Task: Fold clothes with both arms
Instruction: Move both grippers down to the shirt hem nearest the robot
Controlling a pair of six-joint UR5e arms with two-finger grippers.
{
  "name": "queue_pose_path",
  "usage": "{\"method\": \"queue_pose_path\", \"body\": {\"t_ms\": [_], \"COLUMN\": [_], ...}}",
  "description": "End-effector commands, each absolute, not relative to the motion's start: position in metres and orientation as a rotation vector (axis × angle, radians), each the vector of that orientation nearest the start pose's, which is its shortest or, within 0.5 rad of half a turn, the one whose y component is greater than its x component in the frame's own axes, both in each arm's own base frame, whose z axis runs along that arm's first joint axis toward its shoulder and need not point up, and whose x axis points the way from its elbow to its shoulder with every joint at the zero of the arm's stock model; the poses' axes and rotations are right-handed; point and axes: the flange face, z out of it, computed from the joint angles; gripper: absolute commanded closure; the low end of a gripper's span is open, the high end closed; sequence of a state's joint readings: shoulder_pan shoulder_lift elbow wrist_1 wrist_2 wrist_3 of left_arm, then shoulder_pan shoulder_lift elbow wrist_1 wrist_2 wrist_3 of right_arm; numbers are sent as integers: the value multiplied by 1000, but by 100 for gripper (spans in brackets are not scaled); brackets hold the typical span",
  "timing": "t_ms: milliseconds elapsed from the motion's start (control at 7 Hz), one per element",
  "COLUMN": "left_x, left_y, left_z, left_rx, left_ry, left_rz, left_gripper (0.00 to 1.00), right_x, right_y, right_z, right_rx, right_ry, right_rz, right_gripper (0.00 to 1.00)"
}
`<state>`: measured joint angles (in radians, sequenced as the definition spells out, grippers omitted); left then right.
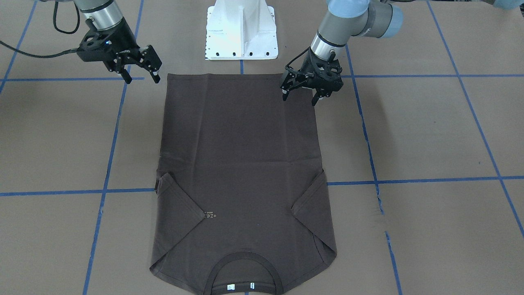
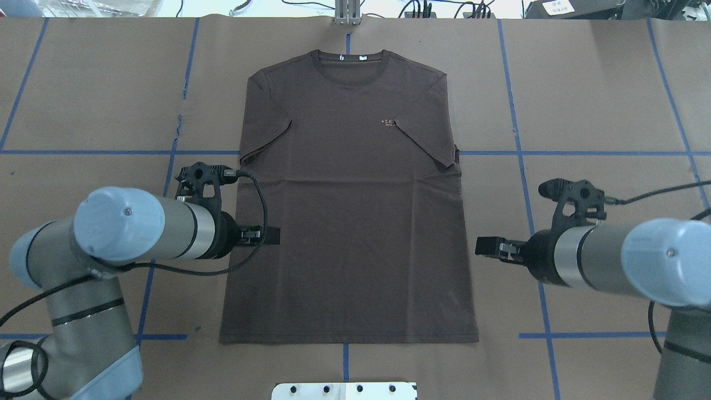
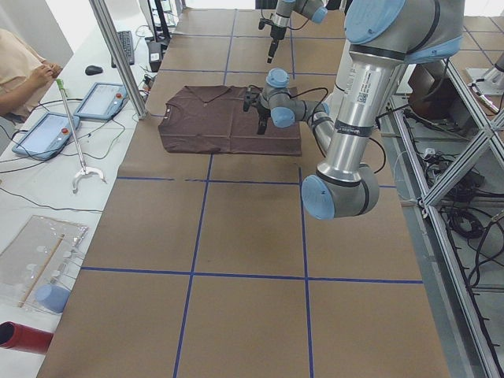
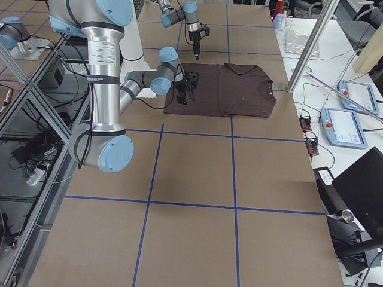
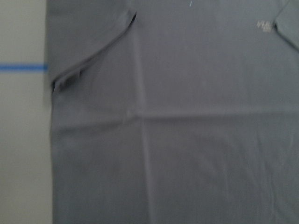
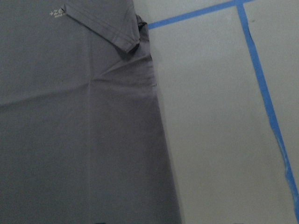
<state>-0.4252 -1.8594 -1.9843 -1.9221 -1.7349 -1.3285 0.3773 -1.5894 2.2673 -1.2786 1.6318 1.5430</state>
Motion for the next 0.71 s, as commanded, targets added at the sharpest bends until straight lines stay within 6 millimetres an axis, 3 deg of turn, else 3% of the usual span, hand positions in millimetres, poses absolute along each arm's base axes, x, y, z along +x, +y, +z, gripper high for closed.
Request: {"method": "queue_pose_path", "body": {"t_ms": [0,143,286,571], "left_x": [470,478,480,481], "left_y": [-262,-241,-228,-217], "left_z": [307,321,335,352], "left_rx": [88,67,55,57], "left_ry": [1011,984,958,922], "left_rz": [-187,-213,-206,-204], "left_gripper": [29,35,35,35], "right_x": [-384,-384,-383,-382], "right_y": [-229,-229,-229,-229], "right_z": [318,319,317,316], "right_rx": [150,149,150,151], "right_ry": [-959,-956,-960,-963], "right_rz": [306,306,306,307], "right_gripper": [10,10,9,9]}}
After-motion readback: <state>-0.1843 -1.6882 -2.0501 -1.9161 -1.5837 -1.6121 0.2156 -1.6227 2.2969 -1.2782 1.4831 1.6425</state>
